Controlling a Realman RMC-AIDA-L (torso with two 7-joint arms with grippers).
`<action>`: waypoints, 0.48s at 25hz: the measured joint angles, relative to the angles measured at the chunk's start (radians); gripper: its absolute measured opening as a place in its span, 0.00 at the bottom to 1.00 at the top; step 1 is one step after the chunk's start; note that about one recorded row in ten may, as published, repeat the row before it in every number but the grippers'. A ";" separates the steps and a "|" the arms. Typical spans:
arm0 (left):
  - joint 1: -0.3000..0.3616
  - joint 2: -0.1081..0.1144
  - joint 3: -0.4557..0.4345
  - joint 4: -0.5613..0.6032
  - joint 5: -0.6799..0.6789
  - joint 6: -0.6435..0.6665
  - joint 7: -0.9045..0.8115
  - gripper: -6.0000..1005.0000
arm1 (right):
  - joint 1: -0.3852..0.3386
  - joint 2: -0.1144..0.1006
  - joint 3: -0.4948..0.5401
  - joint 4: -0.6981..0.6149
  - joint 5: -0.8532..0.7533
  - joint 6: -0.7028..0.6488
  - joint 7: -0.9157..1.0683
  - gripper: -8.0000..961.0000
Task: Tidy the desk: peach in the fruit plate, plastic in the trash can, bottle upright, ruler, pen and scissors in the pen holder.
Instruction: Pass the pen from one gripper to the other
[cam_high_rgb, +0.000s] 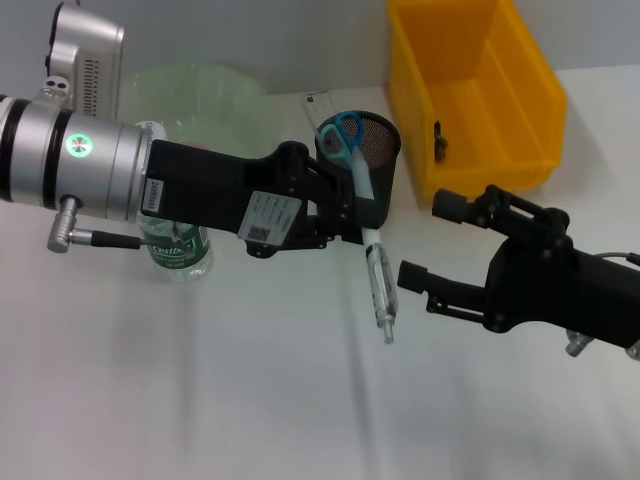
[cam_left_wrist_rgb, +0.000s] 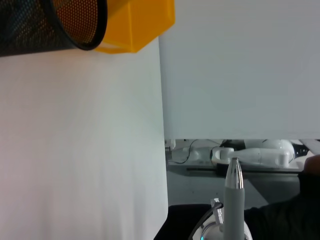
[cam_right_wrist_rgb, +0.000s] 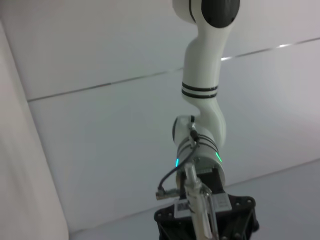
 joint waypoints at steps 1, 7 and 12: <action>-0.001 0.000 0.002 0.000 -0.001 0.001 0.000 0.15 | 0.001 0.000 -0.004 -0.001 0.000 -0.001 0.000 0.79; -0.004 0.000 0.003 -0.007 -0.002 0.002 0.000 0.15 | 0.012 0.001 -0.028 0.003 -0.001 -0.008 -0.022 0.78; -0.005 0.000 0.003 -0.011 -0.002 0.002 0.000 0.16 | 0.017 0.002 -0.041 0.004 -0.001 -0.012 -0.025 0.77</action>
